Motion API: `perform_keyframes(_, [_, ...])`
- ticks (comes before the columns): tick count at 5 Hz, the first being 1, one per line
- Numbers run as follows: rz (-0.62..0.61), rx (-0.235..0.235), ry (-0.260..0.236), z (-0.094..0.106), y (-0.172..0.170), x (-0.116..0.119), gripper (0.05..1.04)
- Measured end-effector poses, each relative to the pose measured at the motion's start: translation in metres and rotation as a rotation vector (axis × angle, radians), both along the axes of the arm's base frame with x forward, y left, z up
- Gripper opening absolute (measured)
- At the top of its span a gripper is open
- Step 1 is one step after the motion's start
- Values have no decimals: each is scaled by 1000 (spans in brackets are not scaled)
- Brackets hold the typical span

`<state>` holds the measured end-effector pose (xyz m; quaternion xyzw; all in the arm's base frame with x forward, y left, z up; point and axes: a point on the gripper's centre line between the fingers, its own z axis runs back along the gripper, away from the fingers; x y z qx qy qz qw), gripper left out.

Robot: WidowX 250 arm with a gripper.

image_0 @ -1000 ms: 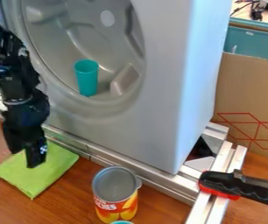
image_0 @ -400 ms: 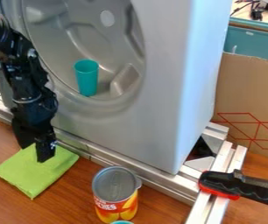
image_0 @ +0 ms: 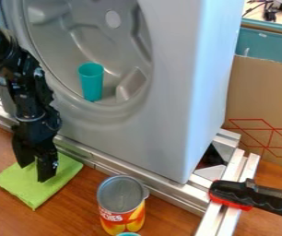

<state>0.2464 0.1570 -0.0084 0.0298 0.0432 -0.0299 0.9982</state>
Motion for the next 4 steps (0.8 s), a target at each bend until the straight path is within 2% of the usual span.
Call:
perform_keyframes(1, [45,16,-4,-7,10,-6,1000])
perform_keyframes(2, [67,26,19,-13,14,-13,1000])
perform_keyframes(3, [112,4,89,-13,19,-43,1000])
perform_keyframes(4, [141,-39,184,-10,23,-77,1000])
